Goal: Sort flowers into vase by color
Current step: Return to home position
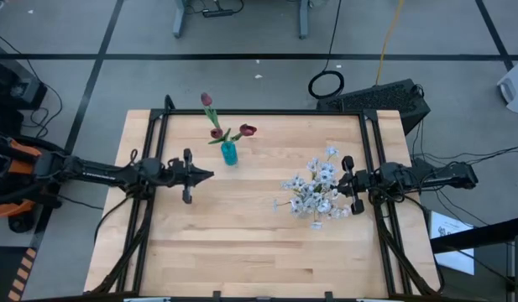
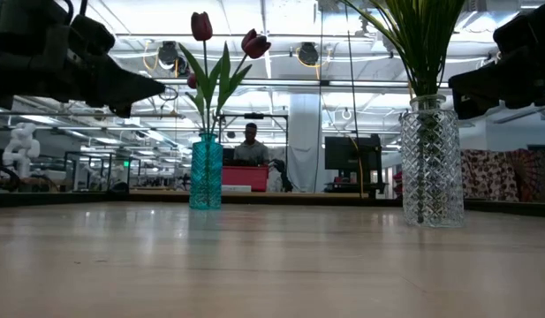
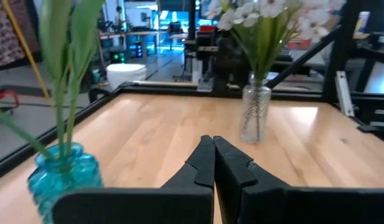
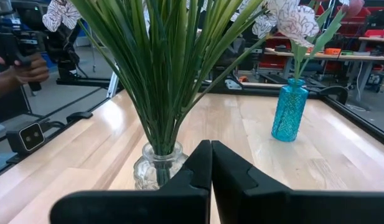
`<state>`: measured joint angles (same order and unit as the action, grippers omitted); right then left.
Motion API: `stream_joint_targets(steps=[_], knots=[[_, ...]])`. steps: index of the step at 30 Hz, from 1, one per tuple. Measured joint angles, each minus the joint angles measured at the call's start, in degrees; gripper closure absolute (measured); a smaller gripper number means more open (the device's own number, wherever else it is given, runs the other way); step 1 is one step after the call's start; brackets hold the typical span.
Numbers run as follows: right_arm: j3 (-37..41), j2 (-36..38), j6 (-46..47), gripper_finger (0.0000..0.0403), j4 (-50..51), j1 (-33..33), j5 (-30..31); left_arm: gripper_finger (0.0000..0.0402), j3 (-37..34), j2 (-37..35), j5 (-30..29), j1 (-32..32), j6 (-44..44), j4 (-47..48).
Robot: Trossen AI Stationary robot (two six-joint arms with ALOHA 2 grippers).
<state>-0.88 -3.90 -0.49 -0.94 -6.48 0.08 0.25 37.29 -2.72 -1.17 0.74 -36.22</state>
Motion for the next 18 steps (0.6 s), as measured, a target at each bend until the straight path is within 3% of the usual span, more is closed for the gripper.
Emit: stream_joint_targets(steps=[18], knots=[[0.0,0.0,0.0,0.0403,-0.1,0.0,0.0,0.0401,0.0,-14.5,-0.8,1.0,-1.3,17.0]])
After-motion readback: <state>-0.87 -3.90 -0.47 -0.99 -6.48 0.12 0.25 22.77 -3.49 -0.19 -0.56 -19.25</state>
